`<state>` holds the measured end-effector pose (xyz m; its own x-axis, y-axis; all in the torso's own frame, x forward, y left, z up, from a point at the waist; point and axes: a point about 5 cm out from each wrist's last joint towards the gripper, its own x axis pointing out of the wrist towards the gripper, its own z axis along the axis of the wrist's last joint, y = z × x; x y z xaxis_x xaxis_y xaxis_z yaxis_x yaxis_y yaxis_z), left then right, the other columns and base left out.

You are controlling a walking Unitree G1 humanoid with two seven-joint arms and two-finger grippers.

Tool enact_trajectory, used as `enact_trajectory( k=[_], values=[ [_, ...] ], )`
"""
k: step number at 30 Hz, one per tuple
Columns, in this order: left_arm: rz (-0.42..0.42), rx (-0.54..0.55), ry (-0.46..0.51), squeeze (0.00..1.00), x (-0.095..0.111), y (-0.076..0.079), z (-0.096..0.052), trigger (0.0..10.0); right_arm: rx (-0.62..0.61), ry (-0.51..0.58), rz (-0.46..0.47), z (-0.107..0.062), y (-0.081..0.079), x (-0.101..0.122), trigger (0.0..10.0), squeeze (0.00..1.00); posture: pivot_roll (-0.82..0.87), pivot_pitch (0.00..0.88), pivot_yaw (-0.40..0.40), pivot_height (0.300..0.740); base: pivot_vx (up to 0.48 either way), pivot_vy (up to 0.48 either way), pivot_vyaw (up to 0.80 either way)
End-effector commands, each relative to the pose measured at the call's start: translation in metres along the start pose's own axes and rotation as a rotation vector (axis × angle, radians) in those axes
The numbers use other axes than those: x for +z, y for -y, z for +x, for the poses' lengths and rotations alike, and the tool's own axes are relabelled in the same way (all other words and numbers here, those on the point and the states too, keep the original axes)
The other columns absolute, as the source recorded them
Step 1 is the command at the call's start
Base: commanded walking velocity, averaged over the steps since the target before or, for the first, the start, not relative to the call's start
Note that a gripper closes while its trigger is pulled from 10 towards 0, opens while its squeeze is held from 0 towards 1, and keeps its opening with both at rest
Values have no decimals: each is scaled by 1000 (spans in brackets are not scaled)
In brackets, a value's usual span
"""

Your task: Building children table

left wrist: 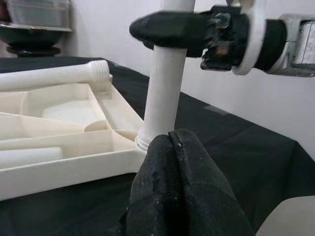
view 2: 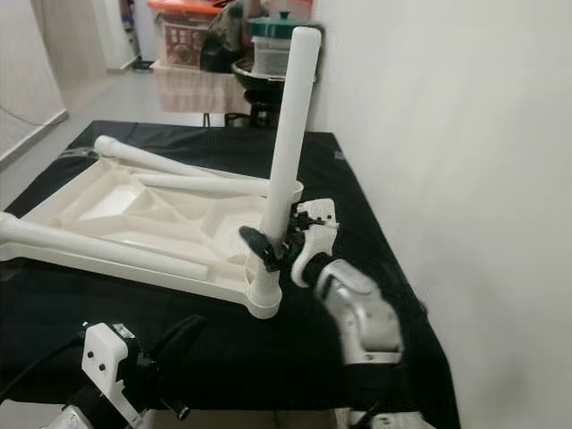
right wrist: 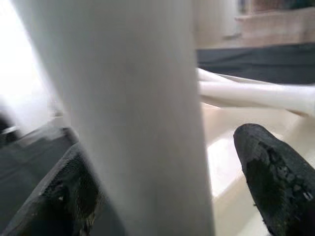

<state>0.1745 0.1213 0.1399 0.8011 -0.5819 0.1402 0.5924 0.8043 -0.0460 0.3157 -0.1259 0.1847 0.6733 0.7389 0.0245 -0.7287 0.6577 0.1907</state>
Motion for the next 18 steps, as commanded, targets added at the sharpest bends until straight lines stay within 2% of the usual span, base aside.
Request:
enact_trajectory(
  k=[1, 3, 4, 6, 9, 10, 11, 15, 18],
  values=[
    [5, -4, -6, 0, -3, 1, 1, 10000, 193, -6, -56, 0, -10, 7, 10000, 0, 29, 0, -101, 740, 0, 0, 0],
    [5, -4, -6, 0, -3, 1, 1, 10000, 193, -6, -56, 0, -10, 7, 10000, 0, 29, 0, -101, 740, 0, 0, 0],
    [5, -4, -6, 0, -3, 1, 1, 10000, 255, -21, -75, -2, -11, 7, 10000, 0, 29, 0, -101, 740, 0, 0, 0],
    [5, -3, -4, 0, -4, 1, 2, 10000, 384, -86, -128, -2, 4, 13, 10000, 0, 37, 0, -99, 740, 0, 0, 0],
    [6, -3, -4, 0, -4, 1, 3, 10000, 408, -101, -138, -2, 8, 14, 10000, 0, 37, 0, -99, 740, 0, 0, 0],
    [6, -2, -4, 0, -4, 1, 3, 10000, 416, -104, -133, 1, 17, 20, 1686, 0, 40, 0, -96, 740, 0, 0, 0],
    [6, -2, -4, 0, -4, 1, 3, 10000, 424, -101, -113, 3, 24, 24, 0, 0, 41, 0, -94, 740, 0, 0, 0],
    [11, 0, -7, 0, -4, 1, 4, 10000, 397, -117, -75, 5, 39, 24, 0, 0, 46, 0, -96, 740, 0, 0, 0],
    [12, 0, -7, 0, -3, 1, 4, 10000, 387, -125, -72, 5, 41, 22, 0, 0, 46, 0, -95, 740, 0, 0, 0]
  ],
)
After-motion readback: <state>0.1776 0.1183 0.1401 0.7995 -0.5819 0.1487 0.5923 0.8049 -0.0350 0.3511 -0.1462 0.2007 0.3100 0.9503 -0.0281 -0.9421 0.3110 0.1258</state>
